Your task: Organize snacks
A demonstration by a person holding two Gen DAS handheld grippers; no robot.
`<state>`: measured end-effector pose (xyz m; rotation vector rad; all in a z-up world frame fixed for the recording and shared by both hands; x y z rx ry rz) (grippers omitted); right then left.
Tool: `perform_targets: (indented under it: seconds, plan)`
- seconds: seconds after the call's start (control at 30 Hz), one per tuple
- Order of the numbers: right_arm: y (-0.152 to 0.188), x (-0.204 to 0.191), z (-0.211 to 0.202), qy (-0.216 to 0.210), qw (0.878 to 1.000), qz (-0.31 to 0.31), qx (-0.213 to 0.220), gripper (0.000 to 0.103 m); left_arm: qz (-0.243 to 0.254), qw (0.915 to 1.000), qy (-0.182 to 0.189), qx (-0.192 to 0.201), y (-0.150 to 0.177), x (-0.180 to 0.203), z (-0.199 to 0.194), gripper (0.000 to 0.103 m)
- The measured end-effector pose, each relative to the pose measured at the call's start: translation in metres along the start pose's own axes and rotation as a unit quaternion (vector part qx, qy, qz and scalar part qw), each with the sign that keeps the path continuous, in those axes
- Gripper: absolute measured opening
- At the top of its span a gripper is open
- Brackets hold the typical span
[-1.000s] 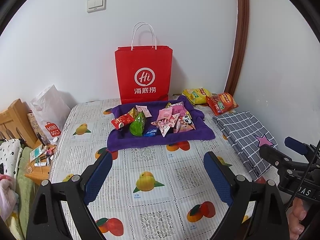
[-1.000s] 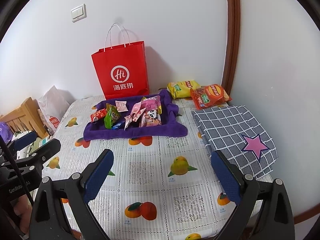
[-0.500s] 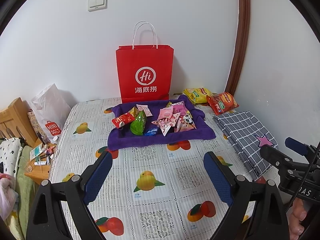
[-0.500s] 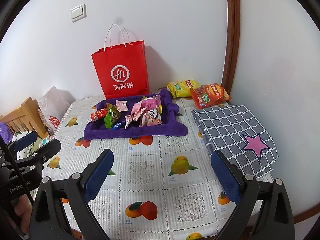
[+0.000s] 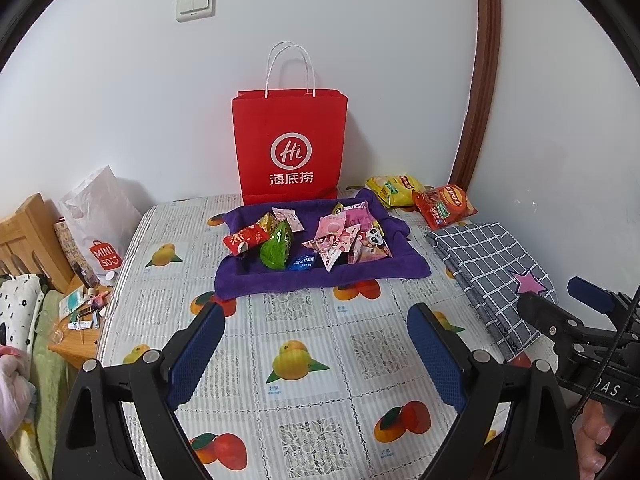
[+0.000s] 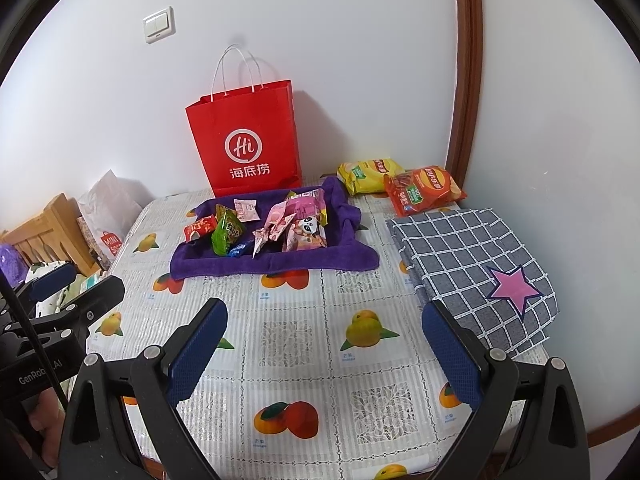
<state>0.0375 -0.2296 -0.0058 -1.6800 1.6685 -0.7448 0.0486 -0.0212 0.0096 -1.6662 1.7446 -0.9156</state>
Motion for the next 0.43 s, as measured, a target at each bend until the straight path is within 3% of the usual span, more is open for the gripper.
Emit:
perform_targets:
  seconds: [0.43]
  plan:
    - [-0.0002, -0.0029, -0.0052, -0.003, 1.000, 0.000, 0.007, 0.097, -0.002, 1.0000, -0.001, 0.003, 0.0012, -0.0011, -0.0011, 0.093]
Point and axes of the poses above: each gripper's, at about its wrist camera, not at the fingertips, and z roughly the way its jaws point, x to its right, y to its underside, the point moved 2 cm from there along z, roughly the way its jaws point, and after that the axes turned 4 degrees about -z, right-handed, at the moved point
